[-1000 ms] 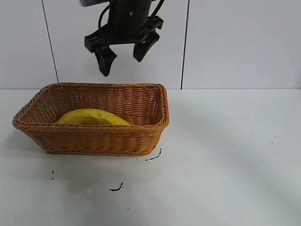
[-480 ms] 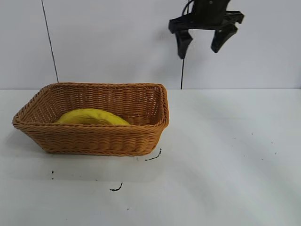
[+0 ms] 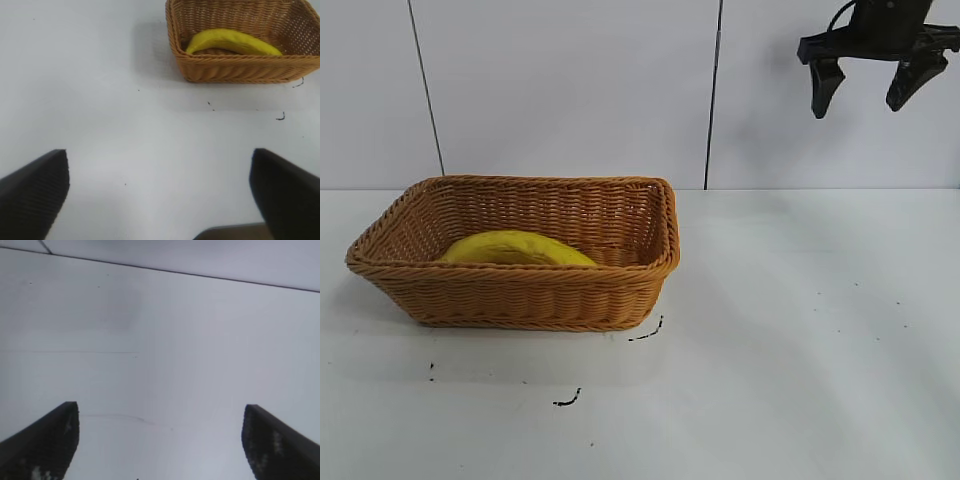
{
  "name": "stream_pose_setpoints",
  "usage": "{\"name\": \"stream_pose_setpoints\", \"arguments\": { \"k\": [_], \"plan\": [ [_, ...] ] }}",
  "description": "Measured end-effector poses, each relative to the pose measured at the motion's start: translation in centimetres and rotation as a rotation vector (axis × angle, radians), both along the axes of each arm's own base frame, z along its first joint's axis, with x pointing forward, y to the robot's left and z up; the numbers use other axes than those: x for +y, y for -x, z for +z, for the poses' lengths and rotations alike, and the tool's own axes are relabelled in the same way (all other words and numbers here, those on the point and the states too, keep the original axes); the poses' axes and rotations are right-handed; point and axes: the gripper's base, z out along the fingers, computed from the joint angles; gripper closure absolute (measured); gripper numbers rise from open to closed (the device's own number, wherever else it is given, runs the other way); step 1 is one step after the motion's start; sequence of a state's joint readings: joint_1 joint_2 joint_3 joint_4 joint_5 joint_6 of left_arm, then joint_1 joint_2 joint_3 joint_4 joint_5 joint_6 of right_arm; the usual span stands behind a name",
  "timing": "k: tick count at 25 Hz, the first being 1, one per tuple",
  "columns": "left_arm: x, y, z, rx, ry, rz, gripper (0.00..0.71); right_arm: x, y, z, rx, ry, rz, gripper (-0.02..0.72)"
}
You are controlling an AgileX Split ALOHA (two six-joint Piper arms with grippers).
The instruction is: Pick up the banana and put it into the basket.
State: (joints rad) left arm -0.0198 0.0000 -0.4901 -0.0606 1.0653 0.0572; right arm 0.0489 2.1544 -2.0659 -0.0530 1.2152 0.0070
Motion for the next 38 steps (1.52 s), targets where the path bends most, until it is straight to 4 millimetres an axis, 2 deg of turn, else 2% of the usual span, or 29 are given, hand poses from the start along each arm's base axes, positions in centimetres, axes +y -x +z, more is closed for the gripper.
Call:
{"name": "stream_pose_setpoints", "arguments": {
  "k": [6, 13, 19, 23, 30, 36, 38],
  "plan": [
    [0.0, 0.0, 0.0, 0.000, 0.000, 0.000, 0.015, -0.1, 6.3, 1.5, 0.086, -0.017, -0.001, 0.068],
    [0.0, 0.0, 0.0, 0.000, 0.000, 0.000, 0.015, -0.6, 16.2, 3.2, 0.133, -0.022, -0.003, 0.068],
    [0.0, 0.0, 0.0, 0.000, 0.000, 0.000, 0.015, -0.8, 24.3, 4.7, 0.068, -0.039, -0.002, 0.068],
    [0.0, 0.0, 0.0, 0.000, 0.000, 0.000, 0.015, -0.9, 29.1, 4.4, -0.005, -0.060, 0.006, 0.068],
    [0.0, 0.0, 0.0, 0.000, 0.001, 0.000, 0.015, -1.2, 37.2, 2.2, -0.197, -0.069, 0.025, 0.068],
    [0.0, 0.0, 0.0, 0.000, 0.001, 0.000, 0.015, -1.5, 42.1, 0.0, -0.417, -0.076, 0.033, 0.068],
    [0.0, 0.0, 0.0, 0.000, 0.001, 0.000, 0.015, -1.5, 43.3, 0.1, -0.501, -0.079, 0.035, 0.068]
  ]
}}
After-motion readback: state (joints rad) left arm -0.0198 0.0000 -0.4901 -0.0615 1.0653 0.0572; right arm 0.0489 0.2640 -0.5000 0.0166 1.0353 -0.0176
